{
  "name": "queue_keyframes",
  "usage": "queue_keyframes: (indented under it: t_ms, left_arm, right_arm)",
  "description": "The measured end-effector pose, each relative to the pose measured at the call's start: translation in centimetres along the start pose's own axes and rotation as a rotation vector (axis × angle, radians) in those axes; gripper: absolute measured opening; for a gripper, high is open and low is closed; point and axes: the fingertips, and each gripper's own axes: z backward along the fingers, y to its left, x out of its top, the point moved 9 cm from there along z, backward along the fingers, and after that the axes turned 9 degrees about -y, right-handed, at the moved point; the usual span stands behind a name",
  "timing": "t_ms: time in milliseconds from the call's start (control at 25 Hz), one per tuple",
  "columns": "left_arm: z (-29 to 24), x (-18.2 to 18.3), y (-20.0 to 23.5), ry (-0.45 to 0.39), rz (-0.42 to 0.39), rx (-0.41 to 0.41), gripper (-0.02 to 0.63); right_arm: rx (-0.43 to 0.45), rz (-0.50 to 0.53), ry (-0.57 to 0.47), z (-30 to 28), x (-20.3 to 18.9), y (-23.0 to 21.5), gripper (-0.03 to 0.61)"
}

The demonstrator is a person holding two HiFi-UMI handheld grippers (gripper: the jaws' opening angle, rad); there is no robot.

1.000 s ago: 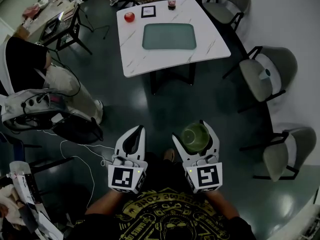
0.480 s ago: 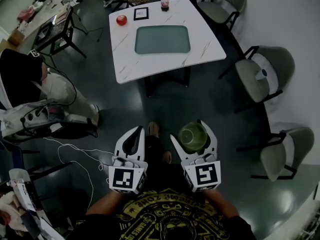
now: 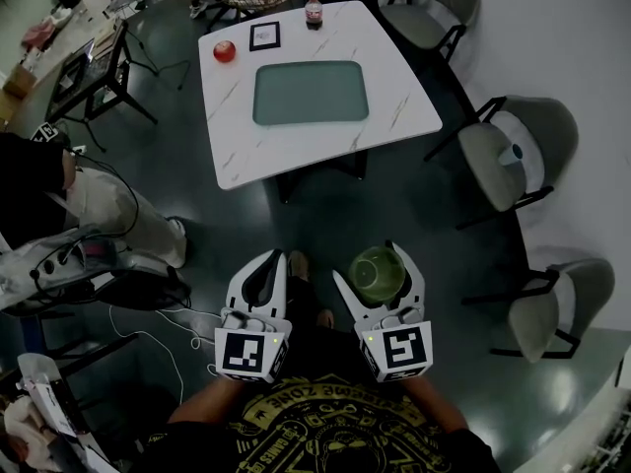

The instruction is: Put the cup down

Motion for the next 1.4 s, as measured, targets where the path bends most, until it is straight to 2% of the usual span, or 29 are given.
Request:
queue_keyframes:
  t_ms: [160, 240, 400, 720, 880, 1040, 1160, 1400]
  left_arm:
    - [-3.1, 0.4, 1.2, 0.000, 0.000, -0.017, 0.009]
    - [-4.6, 0.7, 1.9, -0.011, 0.000, -0.028, 0.009]
    - [-7.1, 1.2, 3.5, 0.028, 0.000, -0.025, 0.009]
    - [-12.3, 2.4, 6.8, 0.016, -0.001, -0.058, 0.009]
    - [-15.0, 3.3, 8.4, -0.044, 0.000, -0.094, 0.009]
    - [-17.0, 3.7, 10.8, 0.006, -0.009, -0.081, 0.009]
    - [-18.5, 3.9, 12.2, -0.033, -0.012, -0.106, 0.009]
    - [-20.7, 4.6, 15.2, -0.038, -0.005, -0.077, 0.009]
  right_arm:
    - [0.014, 0.004, -0.002, -2.8, 0.1, -1.2, 0.387]
    - [-0.002, 0.000, 0.008, -4.2, 0.5, -1.9, 0.387]
    - [-0.006, -0.003, -0.001, -6.8, 1.1, -2.8, 0.387]
    - [-0.031, 0.006, -0.014, -12.2, 2.6, -4.2, 0.387]
    - [-0.045, 0.008, -0.013, -14.9, 3.1, -4.6, 0.387]
    - [-0.052, 0.008, -0.017, -17.9, 3.5, -4.9, 0.387]
    - [-0.056, 0.011, -0.021, -20.0, 3.9, -5.1, 0.387]
    - [-0.065, 0.019, -0.030, -23.3, 4.4, -5.2, 0.387]
